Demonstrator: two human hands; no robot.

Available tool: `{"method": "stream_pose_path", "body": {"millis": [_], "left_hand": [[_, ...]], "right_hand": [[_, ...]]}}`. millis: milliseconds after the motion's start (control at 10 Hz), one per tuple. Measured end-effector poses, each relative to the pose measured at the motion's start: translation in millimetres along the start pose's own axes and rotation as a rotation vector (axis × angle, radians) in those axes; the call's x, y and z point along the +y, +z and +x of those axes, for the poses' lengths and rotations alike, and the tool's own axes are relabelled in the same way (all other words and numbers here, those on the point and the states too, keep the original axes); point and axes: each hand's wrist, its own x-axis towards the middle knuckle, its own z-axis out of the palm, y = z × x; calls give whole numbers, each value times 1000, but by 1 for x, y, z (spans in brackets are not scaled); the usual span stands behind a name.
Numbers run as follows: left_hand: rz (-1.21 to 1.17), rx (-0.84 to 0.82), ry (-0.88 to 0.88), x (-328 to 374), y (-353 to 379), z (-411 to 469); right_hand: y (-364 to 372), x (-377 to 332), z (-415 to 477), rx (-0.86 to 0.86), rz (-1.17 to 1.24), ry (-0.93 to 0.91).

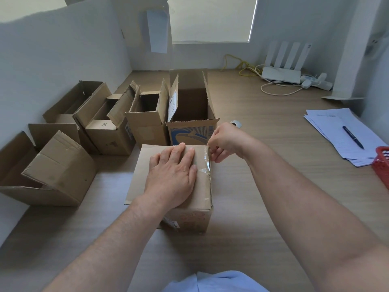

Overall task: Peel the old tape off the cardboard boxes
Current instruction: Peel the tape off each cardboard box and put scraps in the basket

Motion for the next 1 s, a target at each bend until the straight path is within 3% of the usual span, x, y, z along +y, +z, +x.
{"method": "stream_pose_path", "body": {"millis": [200, 500, 700, 800, 1000], "left_hand": [[-8, 3, 5, 0, 1, 1], [-9, 3, 0, 0, 0, -1], [-2, 0, -2, 0, 0, 0], [-10, 8, -1, 0, 0, 1], [-17, 10, -1, 0, 0, 1]], "right_hand": [[0, 2, -4, -68, 150, 10], [5, 1, -3, 11, 31, 36], [3, -2, -4, -68, 106, 31], [5, -1, 0, 9, 8, 28], [-6, 12, -1, -7, 48, -130]]}}
